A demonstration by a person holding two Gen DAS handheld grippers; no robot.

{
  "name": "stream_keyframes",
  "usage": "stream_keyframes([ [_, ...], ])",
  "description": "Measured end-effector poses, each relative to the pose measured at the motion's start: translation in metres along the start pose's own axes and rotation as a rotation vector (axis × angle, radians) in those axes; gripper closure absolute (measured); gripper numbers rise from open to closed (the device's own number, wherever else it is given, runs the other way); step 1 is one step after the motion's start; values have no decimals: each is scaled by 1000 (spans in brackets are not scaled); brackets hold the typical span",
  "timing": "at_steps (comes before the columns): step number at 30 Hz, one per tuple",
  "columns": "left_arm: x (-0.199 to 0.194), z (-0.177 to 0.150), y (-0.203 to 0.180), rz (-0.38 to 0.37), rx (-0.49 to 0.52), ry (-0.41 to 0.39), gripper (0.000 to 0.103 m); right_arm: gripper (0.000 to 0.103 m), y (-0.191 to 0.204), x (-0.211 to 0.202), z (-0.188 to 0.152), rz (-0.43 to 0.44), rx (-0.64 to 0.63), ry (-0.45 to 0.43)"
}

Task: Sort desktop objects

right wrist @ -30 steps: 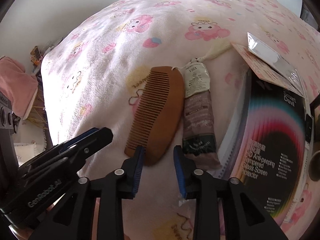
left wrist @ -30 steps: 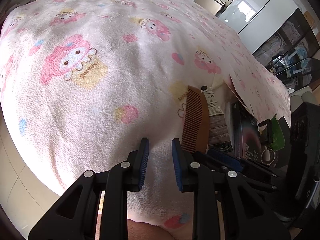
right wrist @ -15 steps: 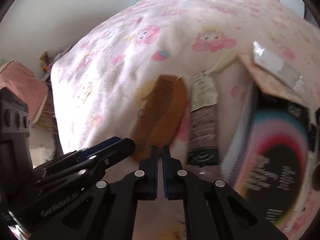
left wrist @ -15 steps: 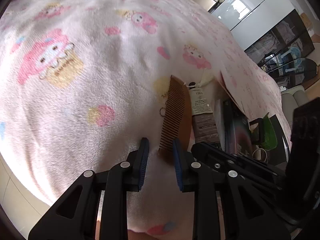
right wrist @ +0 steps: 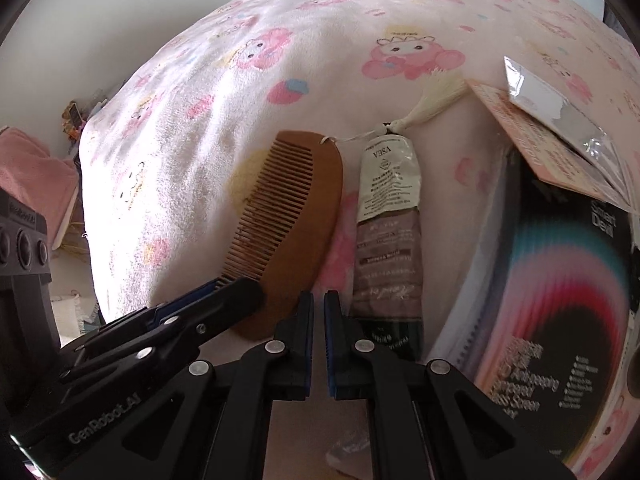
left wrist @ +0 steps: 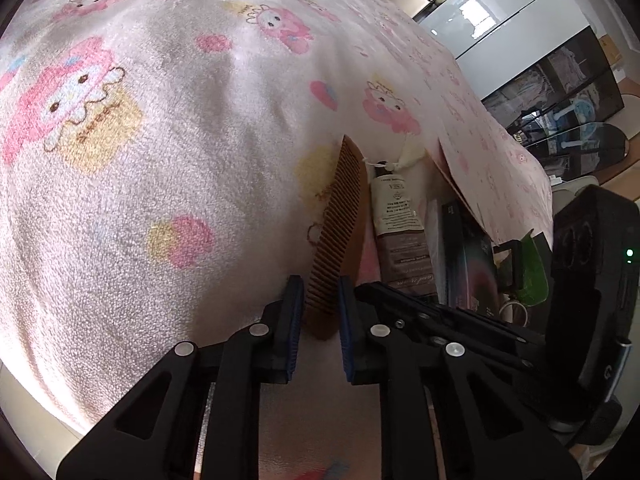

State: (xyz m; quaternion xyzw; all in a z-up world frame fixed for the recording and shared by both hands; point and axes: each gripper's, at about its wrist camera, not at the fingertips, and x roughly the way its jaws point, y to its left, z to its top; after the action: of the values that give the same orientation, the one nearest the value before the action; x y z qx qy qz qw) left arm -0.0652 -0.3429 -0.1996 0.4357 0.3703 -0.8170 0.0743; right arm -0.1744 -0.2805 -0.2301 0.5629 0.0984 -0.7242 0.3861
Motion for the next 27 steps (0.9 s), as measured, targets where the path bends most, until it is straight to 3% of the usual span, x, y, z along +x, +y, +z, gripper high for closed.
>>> stream_keyframes([
  [5, -8, -1, -12, -53, 26, -7, 100, 99, 1, 4, 4, 41, 0, -17],
  [10, -15, -7, -27, -79, 48, -7, 100, 99, 4, -12, 2, 53, -8, -63],
  [13, -19, -15, -37, -95, 66, -7, 100, 99, 8, -20, -3, 11, -36, -81],
  [17, -19, -25, -46, -111, 77, 8, 100, 99, 22, -37, -37, -6, -17, -71],
  [19, -22, -29, -48, -113, 81, 10, 99, 99, -13, -95, -35, -1, 0, -67],
  [20, -22, -30, -47, -111, 79, 9, 99, 99, -18, -102, -35, 2, 7, -68],
  [27, -14, -7, -25, -100, 11, 5, 98, 97, -34, -105, -38, 10, 55, -32],
])
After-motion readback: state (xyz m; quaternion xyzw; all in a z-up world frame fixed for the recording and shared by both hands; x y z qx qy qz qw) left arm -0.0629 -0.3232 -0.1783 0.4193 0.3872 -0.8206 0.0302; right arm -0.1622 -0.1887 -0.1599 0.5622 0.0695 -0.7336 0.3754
